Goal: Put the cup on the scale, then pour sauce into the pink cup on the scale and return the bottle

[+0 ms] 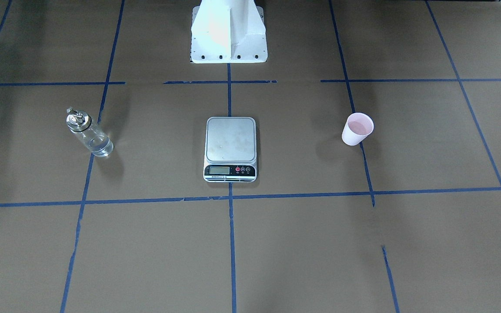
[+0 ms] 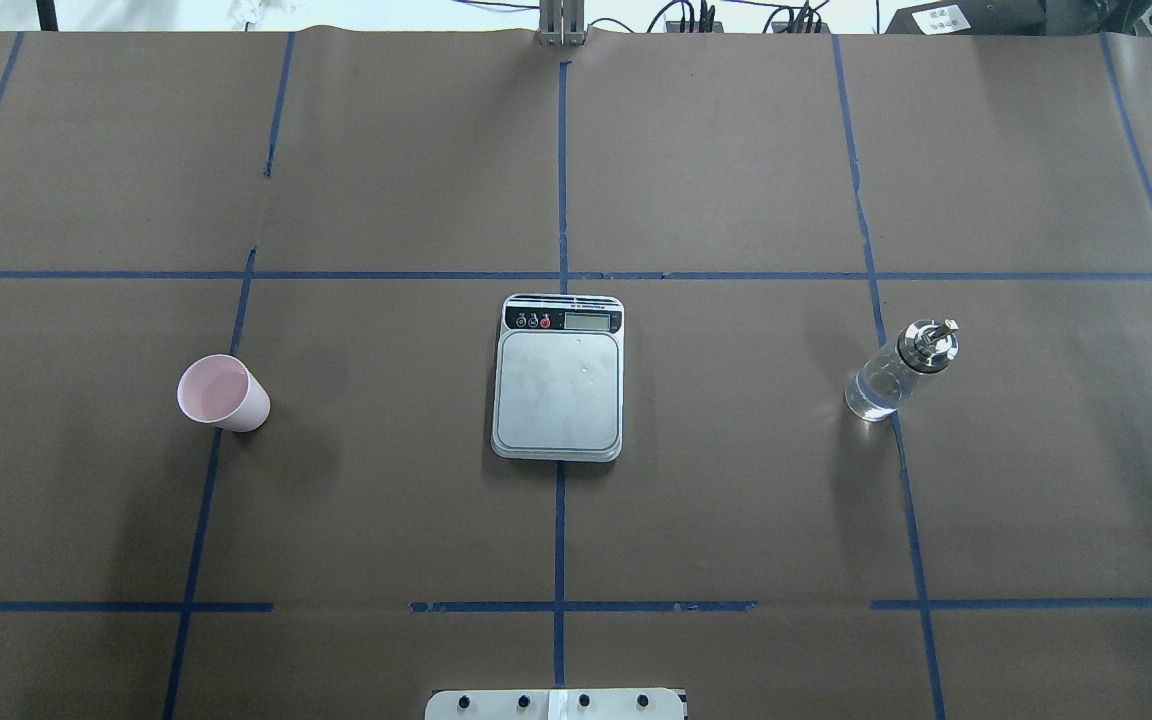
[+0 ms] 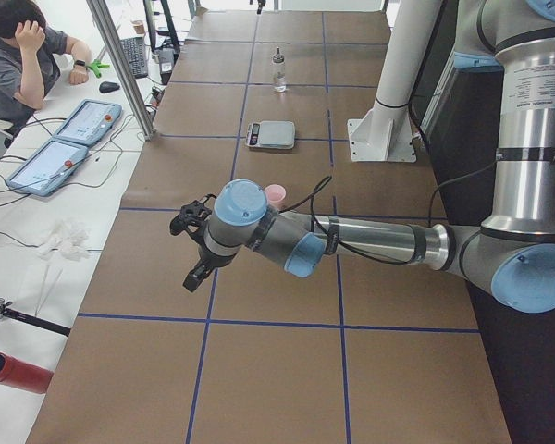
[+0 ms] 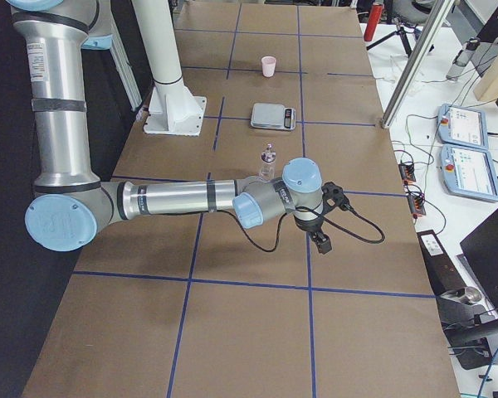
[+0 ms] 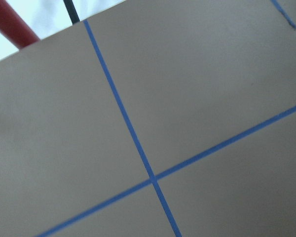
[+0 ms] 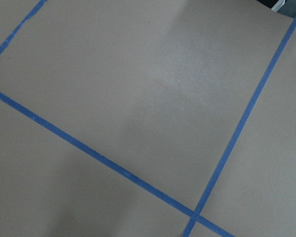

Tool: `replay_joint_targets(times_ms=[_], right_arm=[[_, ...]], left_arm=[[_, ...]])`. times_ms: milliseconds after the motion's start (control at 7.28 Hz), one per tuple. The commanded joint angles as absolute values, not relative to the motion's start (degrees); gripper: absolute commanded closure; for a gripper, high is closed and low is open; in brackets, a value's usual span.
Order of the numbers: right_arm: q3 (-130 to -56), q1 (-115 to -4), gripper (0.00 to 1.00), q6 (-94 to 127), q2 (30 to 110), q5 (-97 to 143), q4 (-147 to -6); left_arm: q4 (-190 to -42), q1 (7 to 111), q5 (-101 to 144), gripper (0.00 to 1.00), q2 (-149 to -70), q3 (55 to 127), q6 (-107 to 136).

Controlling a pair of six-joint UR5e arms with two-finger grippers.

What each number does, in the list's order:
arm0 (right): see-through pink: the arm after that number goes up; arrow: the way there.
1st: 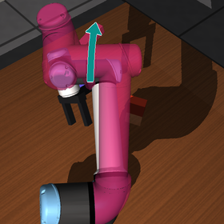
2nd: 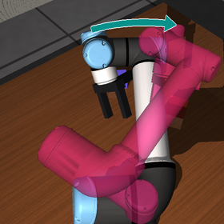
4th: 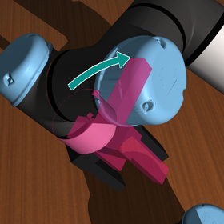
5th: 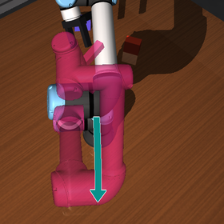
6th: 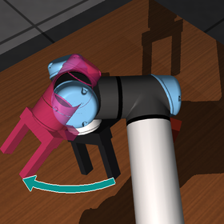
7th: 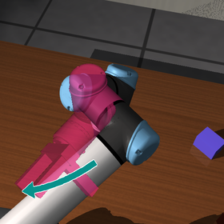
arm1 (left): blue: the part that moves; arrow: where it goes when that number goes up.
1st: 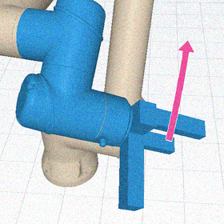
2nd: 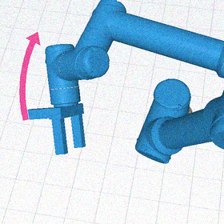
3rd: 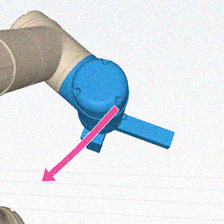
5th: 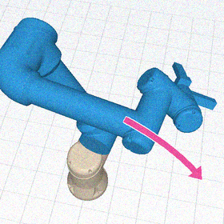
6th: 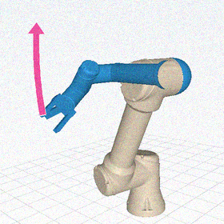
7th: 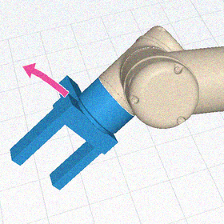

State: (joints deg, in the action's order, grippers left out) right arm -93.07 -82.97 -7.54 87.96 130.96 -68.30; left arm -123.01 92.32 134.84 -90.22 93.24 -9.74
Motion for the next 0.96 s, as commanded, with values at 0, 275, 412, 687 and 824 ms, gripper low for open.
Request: replay_joint_targets(times_ms=[0,275,412,687,824], right_arm=[[-93.17,-82.97,0.0,-6.68,87.72,132.35,-68.03],[-93.6,-82.97,0.0,-3.87,87.28,134.2,-67.94],[-93.69,-82.97,0.0,-3.43,87.54,134.21,-67.94],[-93.43,-82.97,0.0,-3.43,87.89,134.21,-67.94],[-93.6,-82.97,0.0,-3.43,88.06,134.21,-67.94]], left_arm=[[-137.19,92.2,137.52,0.0,-94.39,85.53,-4.88],[-142.79,90.11,139.38,0.0,-93.7,90.23,4.2],[-142.56,83.82,141.4,0.0,-93.69,91.22,14.4],[-142.47,70.65,125.55,0.0,-90.12,100.31,40.23],[-142.12,65.36,119.24,0.0,-88.0,104.55,44.87]])
